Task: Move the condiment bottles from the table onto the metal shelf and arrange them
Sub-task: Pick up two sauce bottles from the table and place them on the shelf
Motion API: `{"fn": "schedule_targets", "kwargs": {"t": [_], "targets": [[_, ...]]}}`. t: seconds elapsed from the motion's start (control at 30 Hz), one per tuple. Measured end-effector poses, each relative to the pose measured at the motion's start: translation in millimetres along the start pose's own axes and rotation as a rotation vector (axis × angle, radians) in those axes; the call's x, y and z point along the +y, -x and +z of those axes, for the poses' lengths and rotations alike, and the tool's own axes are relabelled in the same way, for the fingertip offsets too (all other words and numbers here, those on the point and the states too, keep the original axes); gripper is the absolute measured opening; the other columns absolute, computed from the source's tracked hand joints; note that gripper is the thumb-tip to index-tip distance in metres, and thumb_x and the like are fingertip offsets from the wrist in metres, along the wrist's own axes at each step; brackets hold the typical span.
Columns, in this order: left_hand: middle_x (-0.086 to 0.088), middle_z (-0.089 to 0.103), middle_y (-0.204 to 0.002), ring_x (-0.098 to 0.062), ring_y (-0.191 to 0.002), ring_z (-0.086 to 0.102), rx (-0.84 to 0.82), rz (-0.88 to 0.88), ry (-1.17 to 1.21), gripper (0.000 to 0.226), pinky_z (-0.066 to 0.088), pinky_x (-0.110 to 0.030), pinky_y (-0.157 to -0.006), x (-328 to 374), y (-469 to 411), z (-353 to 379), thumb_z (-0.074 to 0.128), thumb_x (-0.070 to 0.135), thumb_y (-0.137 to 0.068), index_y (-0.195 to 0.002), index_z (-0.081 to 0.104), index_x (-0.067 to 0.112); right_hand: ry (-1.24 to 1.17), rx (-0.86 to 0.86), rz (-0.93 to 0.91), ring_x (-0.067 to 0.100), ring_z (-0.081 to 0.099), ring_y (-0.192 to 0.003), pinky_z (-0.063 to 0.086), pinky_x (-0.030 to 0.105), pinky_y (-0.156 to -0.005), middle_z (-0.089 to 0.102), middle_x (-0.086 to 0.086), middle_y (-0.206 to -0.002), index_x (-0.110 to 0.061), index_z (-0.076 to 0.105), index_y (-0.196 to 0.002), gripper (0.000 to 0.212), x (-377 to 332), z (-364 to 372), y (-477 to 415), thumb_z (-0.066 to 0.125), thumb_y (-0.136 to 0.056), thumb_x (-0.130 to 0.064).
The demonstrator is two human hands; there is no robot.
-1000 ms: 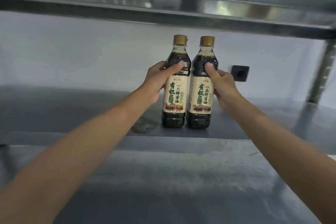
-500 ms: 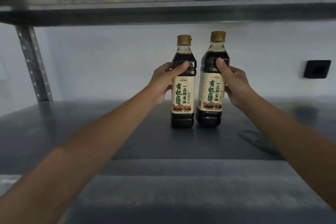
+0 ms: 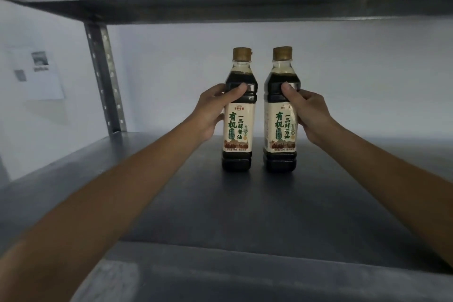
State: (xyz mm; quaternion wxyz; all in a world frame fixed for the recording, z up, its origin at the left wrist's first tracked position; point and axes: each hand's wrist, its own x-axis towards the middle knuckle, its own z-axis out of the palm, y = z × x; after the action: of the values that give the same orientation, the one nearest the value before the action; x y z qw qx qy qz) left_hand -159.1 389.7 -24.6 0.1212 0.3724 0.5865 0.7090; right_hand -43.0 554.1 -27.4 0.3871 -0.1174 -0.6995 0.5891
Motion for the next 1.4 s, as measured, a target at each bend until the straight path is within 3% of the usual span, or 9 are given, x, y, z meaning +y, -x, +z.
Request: {"fn": "schedule_targets", "kwargs": {"t": [0.33,0.5,0.6,0.7,0.8,0.93,1.27,1.4], "targets": [[0.002,0.067,-0.098,-0.01,-0.093,0.063,0.022,0.044,-0.061,0.035,0.049,-0.032,-0.082,-11.8,-1.5,-42.3,0.061,0.034,-0.088,-0.12,0.059,0.017,0.013,-0.056,-0.028,0.011,0.067,-0.073,0.055,0.028,-0.071,0.07,0.002,-0.083,-0.016,0.063,-0.08,0.026,12.6,55.4,-16.2,0.064,-0.084,-0.042],[-0.005,0.067,-0.115,-0.017,-0.105,0.064,-0.033,0.052,-0.227,0.052,0.053,-0.037,-0.089,-22.8,5.7,-50.4,0.076,0.023,-0.078,-0.125,0.053,0.02,0.06,-0.137,-0.059,0.018,0.068,-0.09,0.056,0.035,-0.079,0.07,0.005,-0.098,-0.017,0.064,-0.097,0.024,15.6,45.5,-14.2,0.06,-0.087,-0.038],[-0.001,0.067,-0.115,-0.014,-0.105,0.064,-0.074,-0.005,-0.311,0.06,0.054,-0.036,-0.09,-34.7,14.4,-52.5,0.08,0.014,-0.072,-0.125,0.051,0.018,0.089,-0.297,-0.06,0.011,0.067,-0.095,0.054,0.027,-0.075,0.068,-0.001,-0.107,-0.017,0.057,-0.119,0.035,15.4,35.3,-11.5,0.062,-0.087,-0.031],[0.0,0.066,-0.116,-0.013,-0.108,0.062,-0.136,-0.056,-0.39,0.067,0.052,-0.033,-0.091,-47.1,20.4,-54.5,0.082,0.009,-0.068,-0.126,0.05,0.019,0.238,-0.444,-0.021,0.004,0.066,-0.095,0.054,0.018,-0.068,0.067,-0.009,-0.11,-0.025,0.052,-0.122,0.048,24.0,23.1,-5.6,0.072,-0.079,-0.02],[0.0,0.066,-0.118,-0.013,-0.109,0.062,-0.192,-0.119,-0.419,0.068,0.051,-0.031,-0.093,-54.6,23.1,-57.6,0.082,0.007,-0.069,-0.128,0.05,0.018,0.308,-0.512,0.041,0.006,0.064,-0.102,0.053,0.023,-0.079,0.067,-0.006,-0.115,-0.023,0.052,-0.125,0.061,43.6,15.0,1.7,0.078,-0.071,-0.01],[0.003,0.066,-0.118,-0.009,-0.108,0.062,-0.211,-0.128,-0.441,0.063,0.049,-0.021,-0.089,-57.3,23.9,-57.5,0.081,0.009,-0.071,-0.127,0.053,0.018,0.307,-0.513,0.046,0.013,0.063,-0.106,0.051,0.034,-0.091,0.067,-0.005,-0.115,-0.023,0.054,-0.124,0.063,59.9,13.3,4.7,0.079,-0.069,-0.006],[-0.001,0.069,-0.113,-0.013,-0.106,0.064,-0.206,-0.113,-0.414,0.053,0.051,-0.026,-0.092,-55.1,22.8,-59.3,0.08,0.004,-0.07,-0.119,0.061,0.01,0.258,-0.456,0.03,0.017,0.065,-0.103,0.052,0.032,-0.089,0.07,-0.003,-0.111,-0.017,0.06,-0.12,0.058,62.7,17.9,5.7,0.079,-0.067,-0.002],[-0.003,0.069,-0.114,-0.014,-0.105,0.064,-0.219,-0.113,-0.401,0.053,0.052,-0.024,-0.089,-54.2,22.0,-64.4,0.08,0.005,-0.071,-0.12,0.06,0.009,0.242,-0.441,0.04,0.015,0.066,-0.102,0.054,0.025,-0.082,0.07,-0.005,-0.11,-0.021,0.062,-0.116,0.055,59.5,24.3,9.8,0.078,-0.068,0.001]]}}
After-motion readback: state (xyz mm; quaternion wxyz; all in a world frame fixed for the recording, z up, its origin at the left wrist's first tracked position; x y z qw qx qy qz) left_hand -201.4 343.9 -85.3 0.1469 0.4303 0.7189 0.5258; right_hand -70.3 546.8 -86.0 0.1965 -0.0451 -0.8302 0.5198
